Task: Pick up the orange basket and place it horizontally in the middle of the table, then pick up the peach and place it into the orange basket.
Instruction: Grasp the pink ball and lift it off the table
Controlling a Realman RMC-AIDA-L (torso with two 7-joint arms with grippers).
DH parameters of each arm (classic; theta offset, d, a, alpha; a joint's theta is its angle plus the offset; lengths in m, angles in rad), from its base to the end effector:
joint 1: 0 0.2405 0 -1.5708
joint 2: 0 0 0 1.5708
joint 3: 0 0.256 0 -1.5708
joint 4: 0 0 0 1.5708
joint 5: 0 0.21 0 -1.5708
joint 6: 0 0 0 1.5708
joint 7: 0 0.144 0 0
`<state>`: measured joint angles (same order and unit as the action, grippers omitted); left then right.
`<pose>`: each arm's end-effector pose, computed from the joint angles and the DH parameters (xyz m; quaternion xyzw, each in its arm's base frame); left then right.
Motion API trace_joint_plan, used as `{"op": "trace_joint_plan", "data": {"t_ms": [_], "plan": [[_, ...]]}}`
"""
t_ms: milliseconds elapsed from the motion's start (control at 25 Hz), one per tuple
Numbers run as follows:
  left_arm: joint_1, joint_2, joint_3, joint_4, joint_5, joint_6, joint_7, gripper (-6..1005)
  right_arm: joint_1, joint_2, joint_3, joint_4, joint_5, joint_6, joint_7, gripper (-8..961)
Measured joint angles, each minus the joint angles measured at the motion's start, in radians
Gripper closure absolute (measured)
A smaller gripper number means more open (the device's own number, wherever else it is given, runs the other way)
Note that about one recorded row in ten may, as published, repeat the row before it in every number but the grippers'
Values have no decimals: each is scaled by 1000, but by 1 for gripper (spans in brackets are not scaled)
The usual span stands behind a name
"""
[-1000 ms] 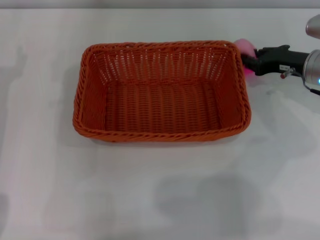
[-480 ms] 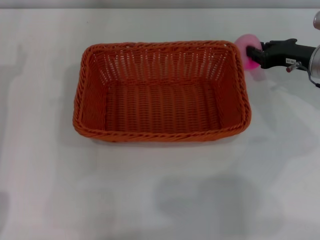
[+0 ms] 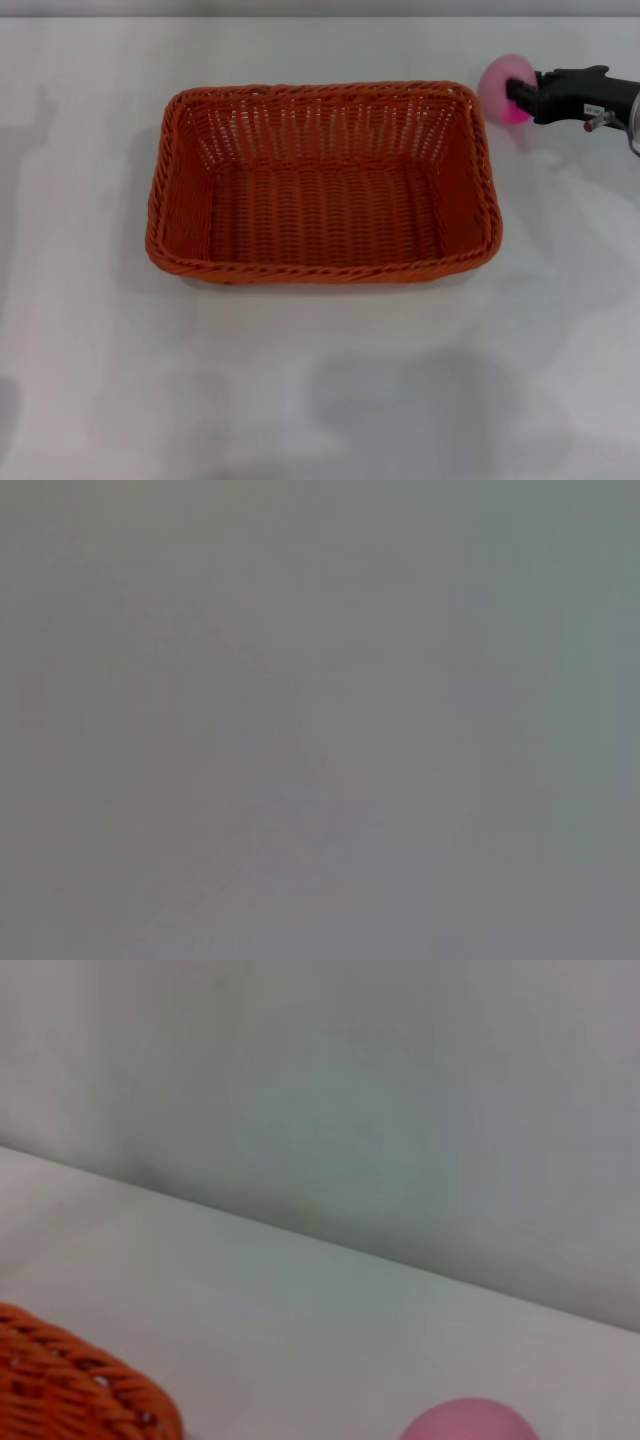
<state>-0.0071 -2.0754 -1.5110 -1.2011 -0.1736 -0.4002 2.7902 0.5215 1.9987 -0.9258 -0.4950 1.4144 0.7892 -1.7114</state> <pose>-0.2798 0.3414 0.0725 -0.6160 -0.3334 -0.3555 0.6188 0.3405 0.3891 0.0173 -0.8399 0.3521 0.1205 0.3950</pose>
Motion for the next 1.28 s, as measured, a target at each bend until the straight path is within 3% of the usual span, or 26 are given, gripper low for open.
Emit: {"op": "trace_joint_plan", "data": {"t_ms": [1280], "plan": [[-71, 1, -30, 61, 2, -2, -2, 149, 16, 4, 5, -12, 0, -2, 1, 708]]}}
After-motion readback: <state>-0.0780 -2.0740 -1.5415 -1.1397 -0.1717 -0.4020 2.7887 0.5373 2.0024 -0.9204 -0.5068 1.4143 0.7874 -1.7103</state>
